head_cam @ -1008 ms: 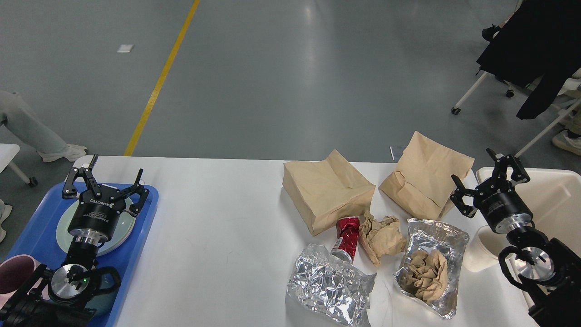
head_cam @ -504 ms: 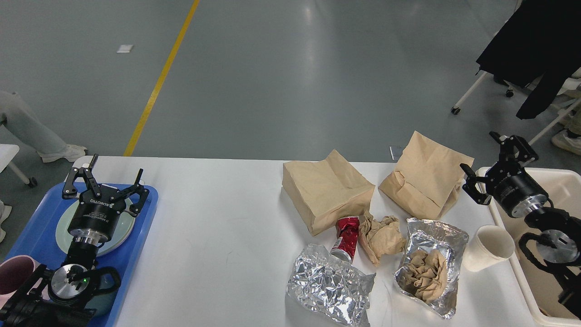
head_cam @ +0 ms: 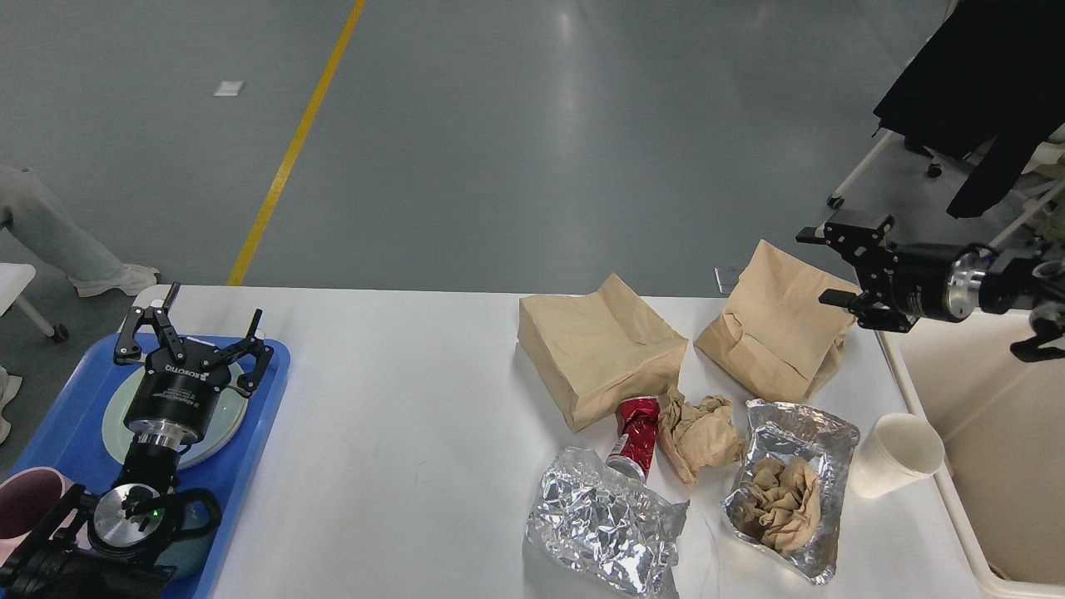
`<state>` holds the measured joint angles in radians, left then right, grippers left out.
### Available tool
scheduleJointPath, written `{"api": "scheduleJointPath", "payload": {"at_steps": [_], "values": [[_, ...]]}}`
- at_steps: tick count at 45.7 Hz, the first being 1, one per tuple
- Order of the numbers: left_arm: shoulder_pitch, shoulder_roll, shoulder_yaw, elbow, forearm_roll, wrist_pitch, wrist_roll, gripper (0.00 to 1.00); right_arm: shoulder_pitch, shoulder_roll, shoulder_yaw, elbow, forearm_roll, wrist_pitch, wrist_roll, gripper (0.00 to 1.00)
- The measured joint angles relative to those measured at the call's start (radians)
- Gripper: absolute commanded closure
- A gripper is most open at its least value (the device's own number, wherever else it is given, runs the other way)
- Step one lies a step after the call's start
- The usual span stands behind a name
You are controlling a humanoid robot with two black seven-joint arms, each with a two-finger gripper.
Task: Tidy desktop
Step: 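Raise the right gripper up and away from the white bin, then lower the right gripper onto the nearer brown paper bag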
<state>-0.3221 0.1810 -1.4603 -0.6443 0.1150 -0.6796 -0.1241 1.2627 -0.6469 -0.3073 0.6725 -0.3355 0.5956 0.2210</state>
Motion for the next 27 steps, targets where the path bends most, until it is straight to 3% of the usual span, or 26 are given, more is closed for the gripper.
{"api": "scheduleJointPath", "payload": {"at_steps": [10, 21, 24, 27], "values": [[0.000, 0.000, 0.000, 0.000, 0.000, 0.000, 0.000, 0.04, 0.355, 0.194, -0.536, 0.041, 0.010, 0.026, 0.000, 0.00], [0.000, 0.000, 0.000, 0.000, 0.000, 0.000, 0.000, 0.04, 0.631, 0.389, -0.825, 0.204, 0.012, 0.115, -0.022, 0.00], [0.000, 0.000, 0.000, 0.000, 0.000, 0.000, 0.000, 0.04, 0.719, 0.408, -0.852, 0.282, 0.010, 0.141, -0.068, 0.00], [0.000, 0.000, 0.000, 0.000, 0.000, 0.000, 0.000, 0.04, 0.792, 0.413, -0.861, 0.374, 0.010, 0.147, -0.148, 0.00]]}}
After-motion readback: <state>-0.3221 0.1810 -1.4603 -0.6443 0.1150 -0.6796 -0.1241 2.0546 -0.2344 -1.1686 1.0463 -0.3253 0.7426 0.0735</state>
